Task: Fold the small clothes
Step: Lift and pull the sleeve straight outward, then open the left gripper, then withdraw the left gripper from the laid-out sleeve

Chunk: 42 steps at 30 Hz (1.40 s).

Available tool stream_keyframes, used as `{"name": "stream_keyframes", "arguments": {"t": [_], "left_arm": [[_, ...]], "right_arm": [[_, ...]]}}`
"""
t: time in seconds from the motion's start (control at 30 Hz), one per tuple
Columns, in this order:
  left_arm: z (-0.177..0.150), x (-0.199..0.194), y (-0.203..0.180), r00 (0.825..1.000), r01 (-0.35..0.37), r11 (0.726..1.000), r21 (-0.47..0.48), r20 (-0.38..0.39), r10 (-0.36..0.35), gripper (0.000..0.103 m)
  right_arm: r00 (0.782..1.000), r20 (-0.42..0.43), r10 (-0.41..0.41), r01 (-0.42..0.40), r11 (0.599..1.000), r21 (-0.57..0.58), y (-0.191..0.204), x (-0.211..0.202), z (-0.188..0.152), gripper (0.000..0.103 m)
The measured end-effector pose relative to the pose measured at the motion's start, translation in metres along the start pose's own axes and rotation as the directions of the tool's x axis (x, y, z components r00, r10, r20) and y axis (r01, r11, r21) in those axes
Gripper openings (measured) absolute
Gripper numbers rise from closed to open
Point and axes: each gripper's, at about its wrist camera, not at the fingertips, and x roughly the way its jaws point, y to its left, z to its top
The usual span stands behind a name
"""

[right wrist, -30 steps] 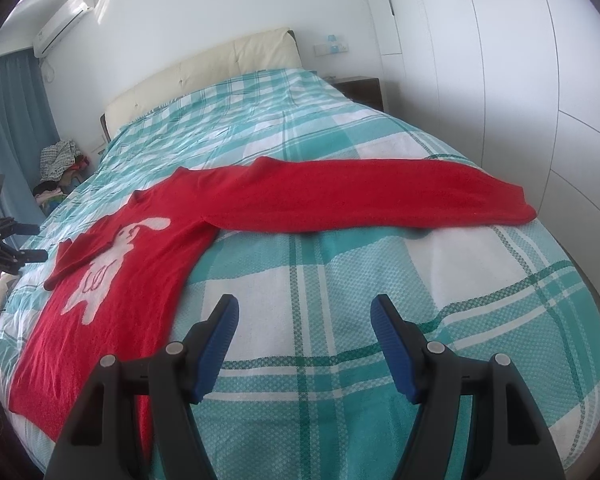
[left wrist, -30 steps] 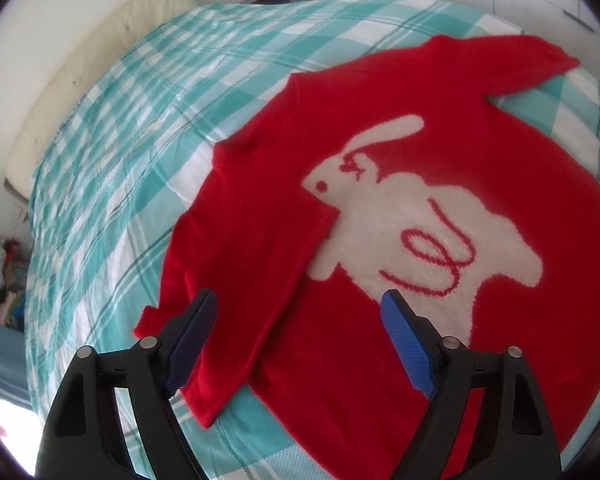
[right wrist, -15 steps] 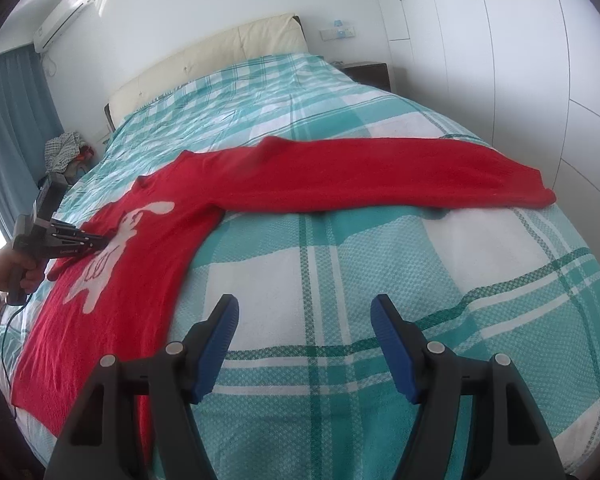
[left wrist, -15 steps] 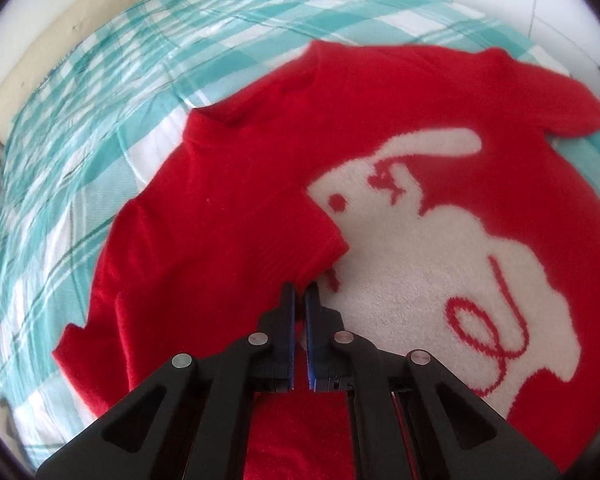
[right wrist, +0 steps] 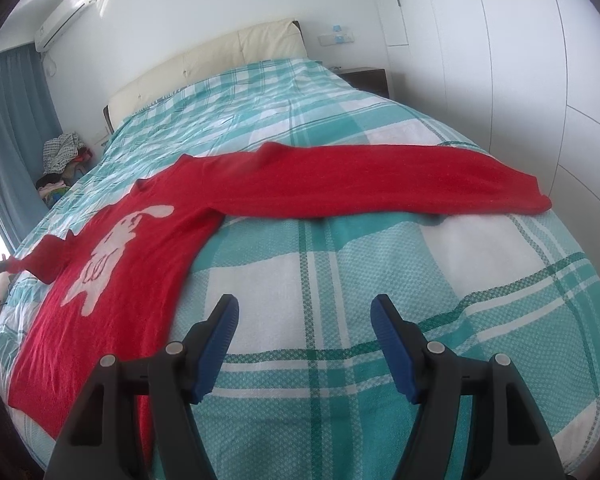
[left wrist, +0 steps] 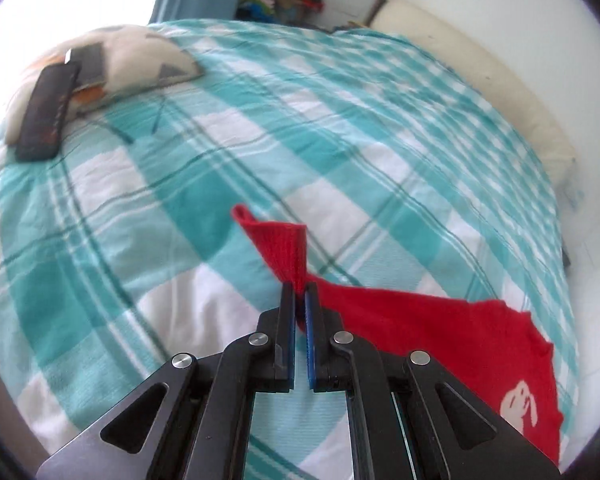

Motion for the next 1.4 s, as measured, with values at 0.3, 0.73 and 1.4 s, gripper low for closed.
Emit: {"name": "stream_keyframes", "arguments": {"t": [0.3,0.73,1.4], "left_arm": [[-0.033,0.031,0.061,0.995,-0.051,0.982,-0.184,-0.093,0.034,0.002],[-0.033,0.045,0.067,0.994,-0.038,0.989,-0.141,-0.104,0.023,0.003],[0.005,-0.016,0.043,0.999,0.031,0.999,-0.033,0.025,-0.030,0.054]], "right_arm": [[1.000,-0.007,-0.015,0.015,0.999,-0.030,0.007,0.002,-0.004,0.068],[1.000,0.001,-0.021,0.021,1.000,0.018,-0.003,0.000,-0.003,0.068],[1.000,-0.004,-0.026,0.026,1.000,0.009,-0.003,0.001,-0.002,0.068]]}}
